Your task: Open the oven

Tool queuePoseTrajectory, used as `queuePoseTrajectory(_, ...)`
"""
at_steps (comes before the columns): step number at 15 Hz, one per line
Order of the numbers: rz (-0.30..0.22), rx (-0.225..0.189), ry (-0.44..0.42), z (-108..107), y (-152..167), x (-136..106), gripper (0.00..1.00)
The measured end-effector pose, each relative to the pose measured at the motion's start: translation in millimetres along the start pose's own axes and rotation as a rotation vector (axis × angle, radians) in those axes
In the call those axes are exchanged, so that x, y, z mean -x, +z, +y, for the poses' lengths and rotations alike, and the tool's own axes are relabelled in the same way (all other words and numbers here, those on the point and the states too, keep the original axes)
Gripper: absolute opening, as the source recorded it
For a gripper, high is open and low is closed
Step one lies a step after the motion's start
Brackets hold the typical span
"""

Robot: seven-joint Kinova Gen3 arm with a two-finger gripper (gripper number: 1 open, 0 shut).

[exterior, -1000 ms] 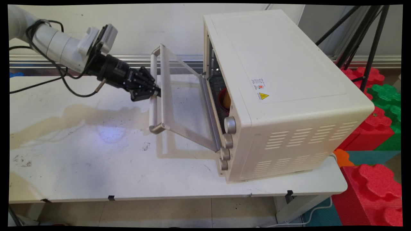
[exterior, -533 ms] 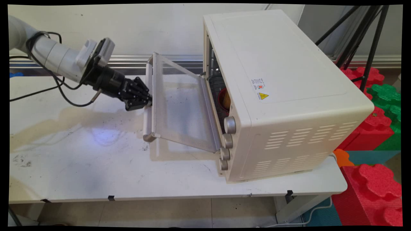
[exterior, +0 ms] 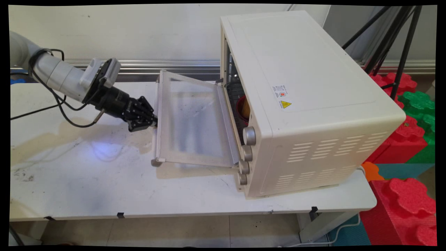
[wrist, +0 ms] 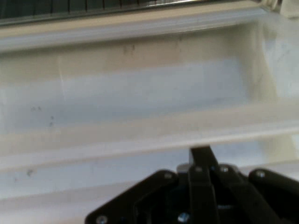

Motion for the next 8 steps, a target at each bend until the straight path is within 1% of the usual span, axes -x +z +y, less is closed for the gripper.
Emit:
queuePoseTrajectory(5, -0.034, 0.003, -0.009, 2.8, 2.2, 21.0, 0.00)
queuePoseTrajectory(8, -0.046, 0.004, -0.011, 3.3, 2.3, 28.1, 0.00)
